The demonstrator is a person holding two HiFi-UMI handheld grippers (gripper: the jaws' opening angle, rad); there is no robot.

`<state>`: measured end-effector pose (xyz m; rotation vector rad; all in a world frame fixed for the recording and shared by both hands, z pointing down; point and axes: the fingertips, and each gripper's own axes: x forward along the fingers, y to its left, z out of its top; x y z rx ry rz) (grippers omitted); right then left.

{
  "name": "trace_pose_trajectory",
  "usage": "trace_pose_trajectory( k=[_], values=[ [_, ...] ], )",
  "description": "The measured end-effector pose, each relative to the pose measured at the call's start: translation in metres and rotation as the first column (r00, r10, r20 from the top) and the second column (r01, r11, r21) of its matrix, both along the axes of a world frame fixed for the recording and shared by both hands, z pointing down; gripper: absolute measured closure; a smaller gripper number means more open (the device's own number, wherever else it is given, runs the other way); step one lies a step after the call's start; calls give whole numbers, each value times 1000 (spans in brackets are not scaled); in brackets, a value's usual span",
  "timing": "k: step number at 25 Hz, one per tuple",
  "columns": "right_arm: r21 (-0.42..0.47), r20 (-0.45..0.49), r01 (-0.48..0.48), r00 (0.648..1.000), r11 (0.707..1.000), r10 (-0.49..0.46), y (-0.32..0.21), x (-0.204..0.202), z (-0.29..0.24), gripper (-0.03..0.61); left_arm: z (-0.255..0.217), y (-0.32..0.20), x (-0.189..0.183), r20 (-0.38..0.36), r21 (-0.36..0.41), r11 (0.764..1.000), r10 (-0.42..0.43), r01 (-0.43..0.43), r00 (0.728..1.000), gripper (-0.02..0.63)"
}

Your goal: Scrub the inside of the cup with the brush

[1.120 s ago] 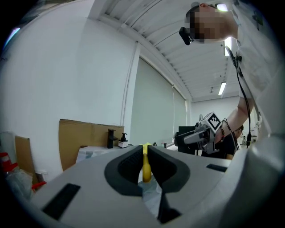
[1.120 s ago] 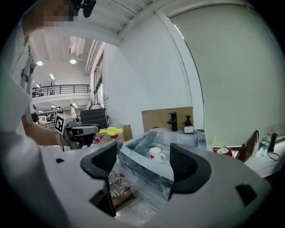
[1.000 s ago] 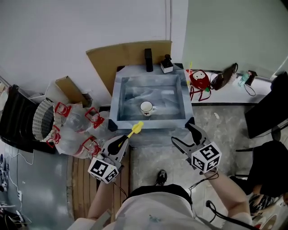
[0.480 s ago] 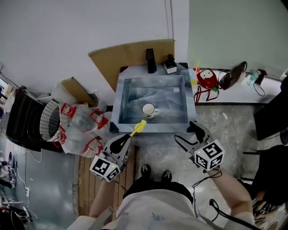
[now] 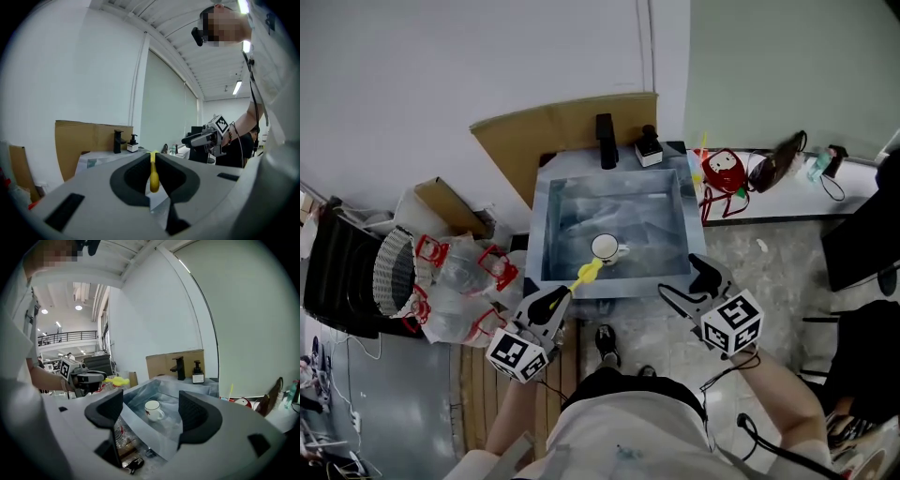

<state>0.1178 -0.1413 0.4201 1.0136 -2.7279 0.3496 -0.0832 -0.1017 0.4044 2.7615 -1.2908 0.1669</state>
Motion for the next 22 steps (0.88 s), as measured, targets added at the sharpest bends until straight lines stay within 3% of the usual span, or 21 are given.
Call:
trace_pose_trajectory(
  k=[5, 9, 14, 17, 22],
  values=[
    [-19, -36, -4, 999, 1000, 3, -25, -16, 5, 222, 14, -41, -15, 15, -22, 1000, 20, -19, 1000, 578],
    [-27, -82, -19, 996, 999, 17, -53, -29, 15, 222, 22, -74, -21, 18, -35, 996, 84, -83, 996, 578],
    [-37, -209, 43, 977, 998, -50, -81, -60, 31, 222, 37, -105, -38, 69, -86, 982, 175, -169, 982, 578],
    [-60, -277, 97, 955, 993, -110, -97, -78, 43, 222, 47, -119, -43, 53, -144, 957, 262, -253, 964, 578],
    [-136, -367, 162, 908, 977, -202, -117, -94, 70, 224, 71, -135, -45, 41, -257, 888, 403, -380, 914, 578]
  ],
)
